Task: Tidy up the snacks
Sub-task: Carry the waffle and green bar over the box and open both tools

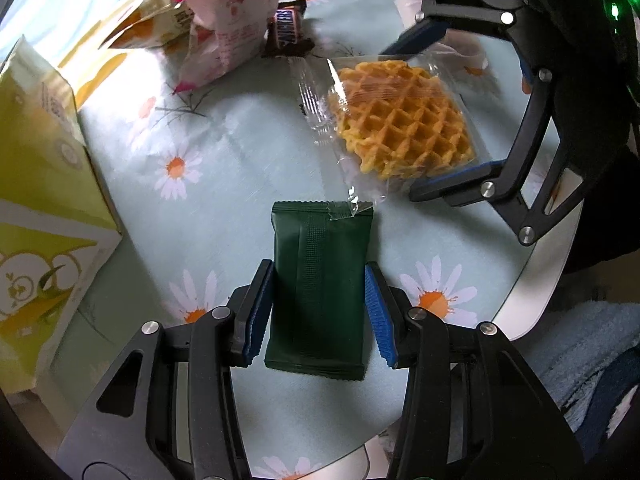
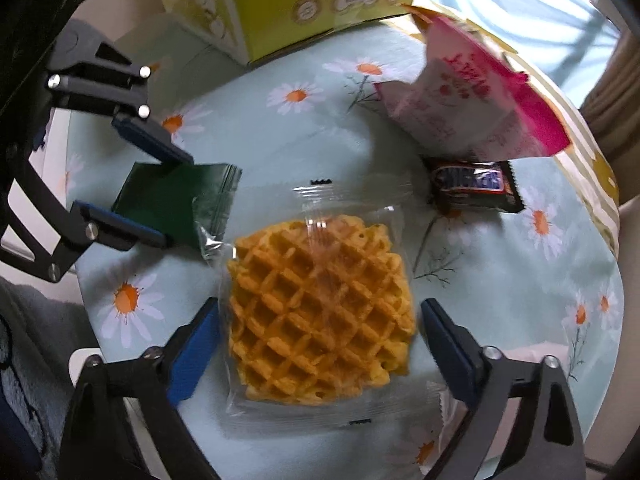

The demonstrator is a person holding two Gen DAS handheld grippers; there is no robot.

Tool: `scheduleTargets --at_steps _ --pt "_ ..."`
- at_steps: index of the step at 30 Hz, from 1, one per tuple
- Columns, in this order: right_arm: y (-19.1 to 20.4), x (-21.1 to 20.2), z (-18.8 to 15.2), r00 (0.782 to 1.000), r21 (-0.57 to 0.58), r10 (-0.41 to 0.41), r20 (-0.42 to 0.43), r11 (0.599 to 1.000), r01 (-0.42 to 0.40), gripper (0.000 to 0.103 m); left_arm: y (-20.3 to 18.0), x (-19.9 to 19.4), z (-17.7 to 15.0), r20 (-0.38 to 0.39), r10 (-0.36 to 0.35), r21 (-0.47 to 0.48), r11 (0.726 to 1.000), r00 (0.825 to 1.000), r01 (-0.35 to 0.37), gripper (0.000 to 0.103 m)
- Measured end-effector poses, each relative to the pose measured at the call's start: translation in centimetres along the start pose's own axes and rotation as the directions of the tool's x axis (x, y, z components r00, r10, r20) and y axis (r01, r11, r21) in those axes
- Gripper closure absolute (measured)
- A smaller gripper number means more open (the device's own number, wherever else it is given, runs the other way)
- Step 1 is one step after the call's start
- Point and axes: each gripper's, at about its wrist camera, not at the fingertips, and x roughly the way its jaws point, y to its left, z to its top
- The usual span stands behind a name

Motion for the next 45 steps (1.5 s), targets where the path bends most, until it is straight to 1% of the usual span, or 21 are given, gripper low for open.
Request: scheduleTargets --at_steps 2,3,7,9,13,17,19,22,25,30,33,38,42,45 --pt "0.3 -0.1 0.3 1.000 -0.003 0.015 0.006 1.000 -0.015 0.024 0.2 0.0 0.1 0.002 -0.005 -0.016 1.000 1.000 0.005 0.062" --pt "0.4 -0.1 0.4 1.000 -0.007 0.007 0.004 1.000 -0.007 0.026 0.5 0.1 0.1 0.005 -0.007 -0.031 0.999 1.000 0.007 0.062" --pt "0.7 -0.2 0.7 1.000 0.030 -0.005 0.010 1.000 0.005 0.029 1.8 0.2 0.0 0.017 -0.024 -0.092 0.995 1.000 0.026 0.062" --pt "0.5 -0.6 0.7 1.000 0.062 -0.008 0.017 0.998 0.007 0.029 2.4 -0.3 0.1 0.028 -0.017 -0.108 0.994 0.999 0.020 0.062" --pt "0.2 -2.4 0.8 0.998 0.115 -0.009 0.059 0.993 0.002 0.029 3.0 -1.8 0.4 0.052 -0.004 -0.130 0.991 0.999 0.011 0.062" --pt "0.4 -5.6 1.6 0.993 0.142 -0.021 0.113 0.990 0.005 0.029 2.9 -5.1 0.9 0.097 0.027 -0.156 0.988 0.995 -0.012 0.062" --pt "-0.1 -7.4 1.7 0.990 0.148 -0.027 0.137 0.989 0.007 0.029 3.2 -6.8 1.2 0.123 0.030 -0.179 0.984 0.992 -0.008 0.062" --pt "-0.6 -10.4 2.4 0.984 0.159 -0.038 0.174 0.987 0.010 0.029 3.7 -9.5 1.4 0.165 0.051 -0.240 0.971 0.985 -0.010 0.062" --pt "-1.7 -13.0 2.6 0.978 0.178 -0.051 0.203 0.984 0.014 0.029 5.1 -12.2 1.4 0.225 0.062 -0.294 0.956 0.972 0.007 0.062" --pt "-1.8 -16.0 5.6 0.965 0.194 -0.090 0.246 0.980 0.042 0.029 7.9 -16.0 1.4 0.291 0.116 -0.334 0.943 0.950 -0.013 0.062" --pt "-1.5 -17.1 8.2 0.961 0.204 -0.103 0.257 0.978 0.050 0.029 10.5 -17.8 1.1 0.324 0.130 -0.356 0.934 0.937 -0.006 0.062" --pt "-1.1 -17.5 12.6 0.951 0.216 -0.121 0.284 0.975 0.059 0.029 15.4 -20.3 -0.1 0.357 0.156 -0.388 0.922 0.921 -0.006 0.062" --pt "-0.3 -17.2 16.8 0.941 0.237 -0.116 0.318 0.971 0.040 0.029 19.8 -21.7 -1.5 0.367 0.188 -0.416 0.909 0.911 -0.020 0.062" --pt "0.1 -16.3 19.7 0.936 0.266 -0.126 0.330 0.963 0.036 0.029 23.6 -22.3 -2.9 0.359 0.215 -0.455 0.890 0.908 -0.031 0.062"
